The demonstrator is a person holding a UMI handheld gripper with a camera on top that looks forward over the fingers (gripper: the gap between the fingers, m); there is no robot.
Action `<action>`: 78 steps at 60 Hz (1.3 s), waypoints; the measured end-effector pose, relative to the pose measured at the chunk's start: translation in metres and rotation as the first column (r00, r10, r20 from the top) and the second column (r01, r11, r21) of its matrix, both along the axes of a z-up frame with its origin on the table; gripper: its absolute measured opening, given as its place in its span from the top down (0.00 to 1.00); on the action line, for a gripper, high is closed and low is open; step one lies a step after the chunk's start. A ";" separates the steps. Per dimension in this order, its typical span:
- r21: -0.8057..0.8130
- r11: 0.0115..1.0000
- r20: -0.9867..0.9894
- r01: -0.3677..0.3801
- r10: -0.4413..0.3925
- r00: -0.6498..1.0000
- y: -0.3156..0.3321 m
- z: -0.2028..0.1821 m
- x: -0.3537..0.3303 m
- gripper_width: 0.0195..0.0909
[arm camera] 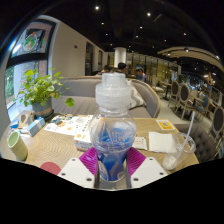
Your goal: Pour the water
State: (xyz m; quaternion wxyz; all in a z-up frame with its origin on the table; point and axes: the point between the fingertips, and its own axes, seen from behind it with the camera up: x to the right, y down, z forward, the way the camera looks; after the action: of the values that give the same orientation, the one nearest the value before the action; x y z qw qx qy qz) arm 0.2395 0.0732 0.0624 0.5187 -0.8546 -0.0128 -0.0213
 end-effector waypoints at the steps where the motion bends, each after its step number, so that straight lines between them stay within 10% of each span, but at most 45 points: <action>1: -0.004 1.000 0.010 0.003 -0.003 1.000 0.000 0.000 0.000 0.78; 22: 0.091 0.994 0.403 0.068 -0.099 0.910 -0.008 0.107 -0.009 0.78; 37: 0.091 0.994 0.902 -0.061 -0.056 0.429 -0.016 0.190 -0.098 0.78; 61: -0.311 0.945 0.868 -0.103 0.238 -0.435 -0.016 0.115 -0.212 0.78; 78: -0.353 0.932 0.865 -0.083 0.291 -0.408 -0.024 0.111 -0.223 0.78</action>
State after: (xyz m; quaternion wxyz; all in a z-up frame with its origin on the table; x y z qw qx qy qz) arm 0.0166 0.0489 0.1730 0.2193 -0.4751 -0.5819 -0.6226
